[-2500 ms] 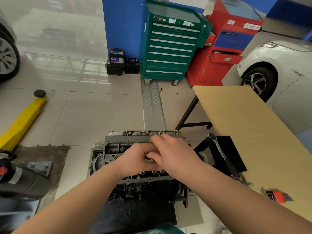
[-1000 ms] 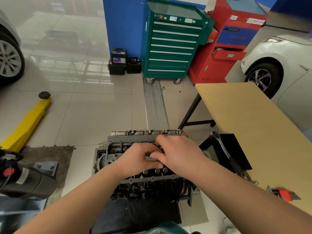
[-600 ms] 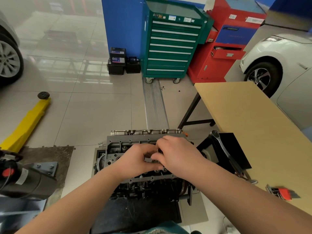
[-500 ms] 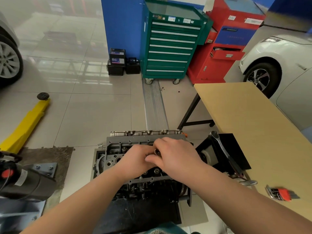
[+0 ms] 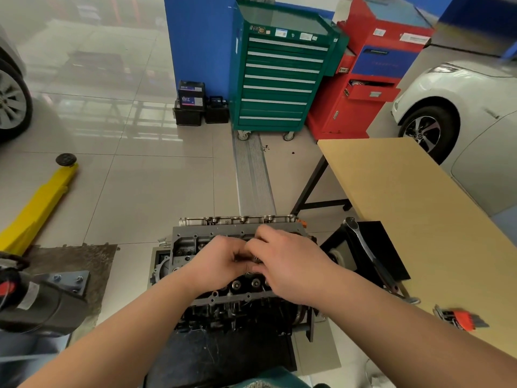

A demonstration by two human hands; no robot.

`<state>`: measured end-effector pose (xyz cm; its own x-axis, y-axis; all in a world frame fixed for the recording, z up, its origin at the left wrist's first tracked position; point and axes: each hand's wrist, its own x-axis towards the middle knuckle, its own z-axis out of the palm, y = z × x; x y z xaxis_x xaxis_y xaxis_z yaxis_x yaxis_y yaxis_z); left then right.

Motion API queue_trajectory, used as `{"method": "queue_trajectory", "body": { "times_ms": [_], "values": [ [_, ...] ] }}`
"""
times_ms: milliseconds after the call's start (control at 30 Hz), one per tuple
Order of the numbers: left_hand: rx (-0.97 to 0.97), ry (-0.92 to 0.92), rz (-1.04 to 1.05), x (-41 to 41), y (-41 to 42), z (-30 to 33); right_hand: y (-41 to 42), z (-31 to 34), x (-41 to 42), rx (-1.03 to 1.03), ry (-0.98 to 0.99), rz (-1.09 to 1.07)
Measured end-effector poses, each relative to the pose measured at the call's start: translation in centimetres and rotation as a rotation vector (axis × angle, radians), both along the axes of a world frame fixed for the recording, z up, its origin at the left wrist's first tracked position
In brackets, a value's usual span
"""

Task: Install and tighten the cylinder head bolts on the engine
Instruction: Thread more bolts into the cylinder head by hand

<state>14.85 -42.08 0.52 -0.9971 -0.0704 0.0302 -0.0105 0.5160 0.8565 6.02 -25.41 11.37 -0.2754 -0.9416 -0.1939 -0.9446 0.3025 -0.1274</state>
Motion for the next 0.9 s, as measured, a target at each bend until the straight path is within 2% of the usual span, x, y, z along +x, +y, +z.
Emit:
{"method": "queue_trajectory", "body": {
  "times_ms": [100,200,267,400,533,667,800,900],
  "values": [
    [0.025,0.017,-0.047,0.2,0.1,0.0,-0.4,-0.1,0.0,0.041,0.027,-0.089],
    [0.031,0.068,0.015,0.3,0.6,-0.1,-0.7,-0.4,0.2,0.060,0.126,-0.214],
    [-0.019,0.068,0.040,0.2,0.7,-0.5,-0.5,-0.4,0.3,0.031,0.141,-0.186],
    [-0.045,0.006,-0.016,0.1,-0.1,-0.8,0.1,0.0,-0.4,0.018,-0.008,-0.008],
    [0.060,0.018,-0.045,0.4,0.4,-0.2,-0.5,-0.1,0.2,0.012,0.035,-0.134],
    [-0.014,0.070,0.094,0.3,1.1,-0.8,-1.1,-0.7,0.7,-0.003,0.088,-0.134],
    [-0.058,0.048,0.037,0.2,0.5,-0.9,-0.3,-0.3,-0.1,0.012,-0.028,-0.046],
    [-0.006,0.051,-0.045,0.2,0.4,-0.6,-0.3,-0.3,0.0,0.029,0.010,-0.106]
  ]
}}
